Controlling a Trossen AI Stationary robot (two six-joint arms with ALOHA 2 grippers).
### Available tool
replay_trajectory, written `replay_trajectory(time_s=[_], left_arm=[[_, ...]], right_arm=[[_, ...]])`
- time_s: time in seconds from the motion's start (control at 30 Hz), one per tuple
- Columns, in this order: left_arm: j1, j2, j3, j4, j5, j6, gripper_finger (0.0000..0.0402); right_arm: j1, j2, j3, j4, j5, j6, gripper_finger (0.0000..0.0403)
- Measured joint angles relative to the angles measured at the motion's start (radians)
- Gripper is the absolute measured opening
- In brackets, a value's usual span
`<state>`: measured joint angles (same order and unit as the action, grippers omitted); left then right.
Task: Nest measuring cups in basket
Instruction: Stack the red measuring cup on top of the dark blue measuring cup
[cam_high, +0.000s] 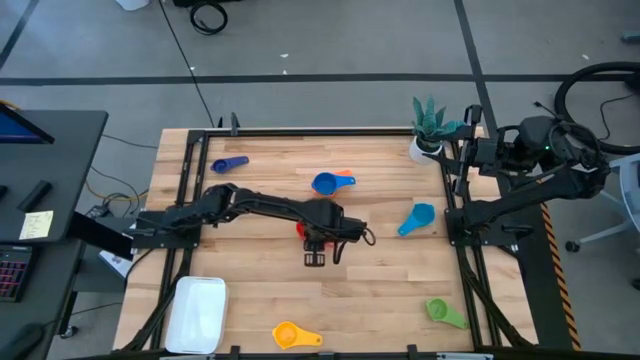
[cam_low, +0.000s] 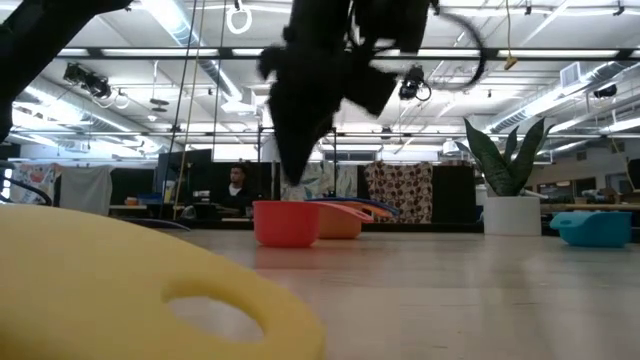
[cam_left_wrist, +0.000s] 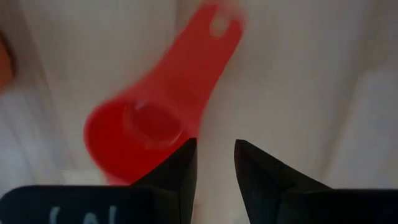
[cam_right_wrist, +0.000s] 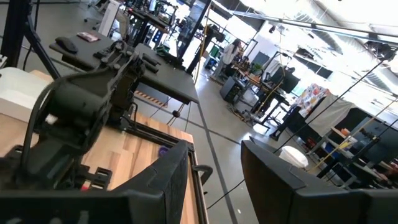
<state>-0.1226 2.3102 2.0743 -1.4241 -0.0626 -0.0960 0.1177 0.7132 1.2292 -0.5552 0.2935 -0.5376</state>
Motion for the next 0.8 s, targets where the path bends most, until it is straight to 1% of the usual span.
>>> replay_trajectory(time_s=[0.07, 0.13, 0.33, 0.47, 0.8], left_arm=[[-0.005, 0.000, -0.040, -0.013, -0.031, 0.003, 0.0111], [-0.011, 0.000, -0.071, 0.000, -0.034, 0.004, 0.0111], [-0.015, -0.001, -0.085, 0.051, -0.091, 0.008, 0.0111], [-0.014, -0.001, -0.087, 0.067, -0.095, 0.036, 0.0111], [0.016, -0.001, -0.087, 0.120, -0.094, 0.040, 0.0111]], right_arm=[[0.000, 0.000, 0.000, 0.000, 0.000, -0.001, 0.0155], [0.000, 0.000, 0.000, 0.000, 0.000, -0.001, 0.0155], [0.000, 0.000, 0.000, 0.000, 0.000, -0.001, 0.0155], [0.000, 0.000, 0.000, 0.000, 0.000, -0.001, 0.0155], [0.000, 0.000, 0.000, 0.000, 0.000, -0.001, 0.0155]])
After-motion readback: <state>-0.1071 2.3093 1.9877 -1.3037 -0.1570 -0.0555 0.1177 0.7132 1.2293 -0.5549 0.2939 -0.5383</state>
